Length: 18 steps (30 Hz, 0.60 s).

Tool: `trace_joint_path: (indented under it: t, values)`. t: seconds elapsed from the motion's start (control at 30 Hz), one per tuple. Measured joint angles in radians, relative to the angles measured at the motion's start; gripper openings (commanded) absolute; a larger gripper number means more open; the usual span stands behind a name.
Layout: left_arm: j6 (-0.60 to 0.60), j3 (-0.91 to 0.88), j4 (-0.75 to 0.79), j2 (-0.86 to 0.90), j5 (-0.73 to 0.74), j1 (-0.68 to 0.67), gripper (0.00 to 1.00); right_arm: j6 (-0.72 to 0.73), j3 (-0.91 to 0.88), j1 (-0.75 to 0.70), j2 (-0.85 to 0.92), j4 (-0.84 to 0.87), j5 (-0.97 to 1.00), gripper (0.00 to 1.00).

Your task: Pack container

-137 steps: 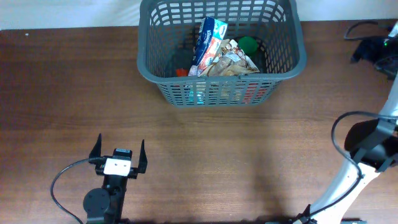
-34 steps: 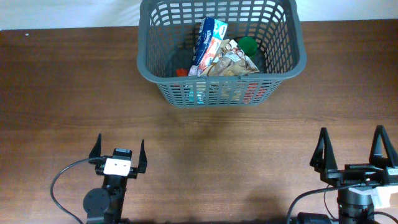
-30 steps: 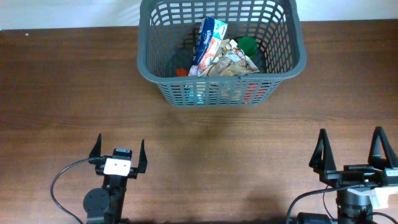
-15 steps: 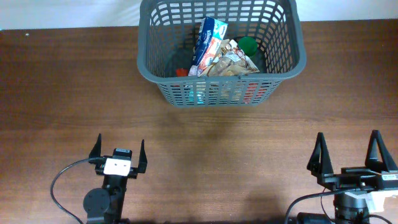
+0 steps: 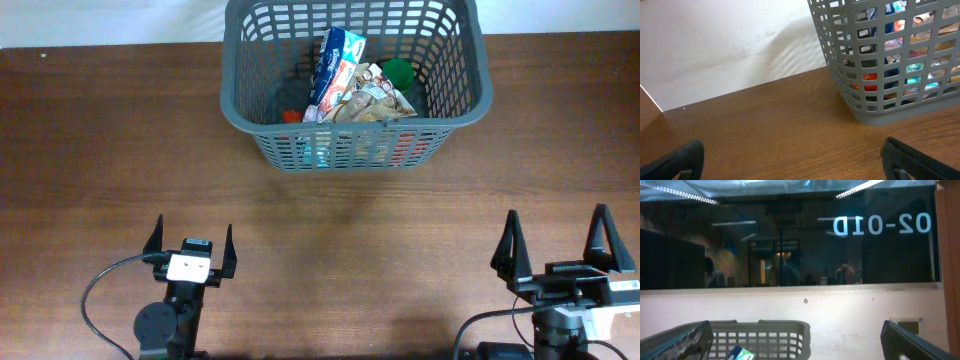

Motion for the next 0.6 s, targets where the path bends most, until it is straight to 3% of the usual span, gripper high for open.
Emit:
trace_joint_path:
  t: [0.6]
  values:
    - [0.000,0.000,0.000,0.000,0.000,0.000,0.99,-0.001,-0.060,0.000,0.000,0.004,-0.003,0.99]
